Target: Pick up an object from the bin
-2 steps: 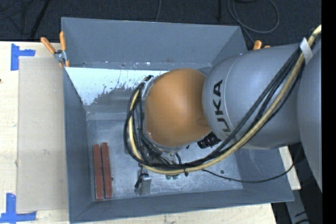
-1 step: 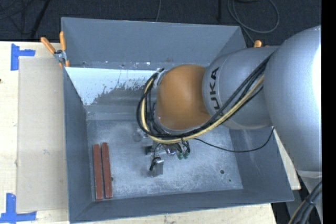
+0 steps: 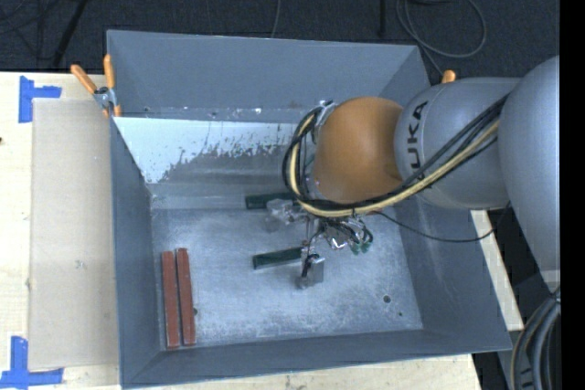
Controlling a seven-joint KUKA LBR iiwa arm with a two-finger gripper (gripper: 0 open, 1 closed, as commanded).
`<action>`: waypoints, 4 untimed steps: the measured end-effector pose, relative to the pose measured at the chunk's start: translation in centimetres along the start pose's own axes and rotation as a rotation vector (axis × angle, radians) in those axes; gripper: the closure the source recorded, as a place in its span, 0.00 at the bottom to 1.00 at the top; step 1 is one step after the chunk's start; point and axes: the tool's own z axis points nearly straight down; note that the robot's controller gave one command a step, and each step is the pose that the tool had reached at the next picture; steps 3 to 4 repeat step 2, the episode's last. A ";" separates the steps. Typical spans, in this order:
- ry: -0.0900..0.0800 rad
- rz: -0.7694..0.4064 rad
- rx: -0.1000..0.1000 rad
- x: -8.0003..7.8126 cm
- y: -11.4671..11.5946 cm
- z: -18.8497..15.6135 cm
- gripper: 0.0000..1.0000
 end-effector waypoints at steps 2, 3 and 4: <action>-0.010 -0.150 0.000 -0.5 0.4 -20.1 1.00; -0.010 -0.150 0.000 -0.5 0.4 -20.1 1.00; -0.010 -0.150 0.000 -0.5 0.4 -20.1 1.00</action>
Offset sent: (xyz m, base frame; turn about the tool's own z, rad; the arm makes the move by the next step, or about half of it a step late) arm 0.0000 0.0000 0.0000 0.0000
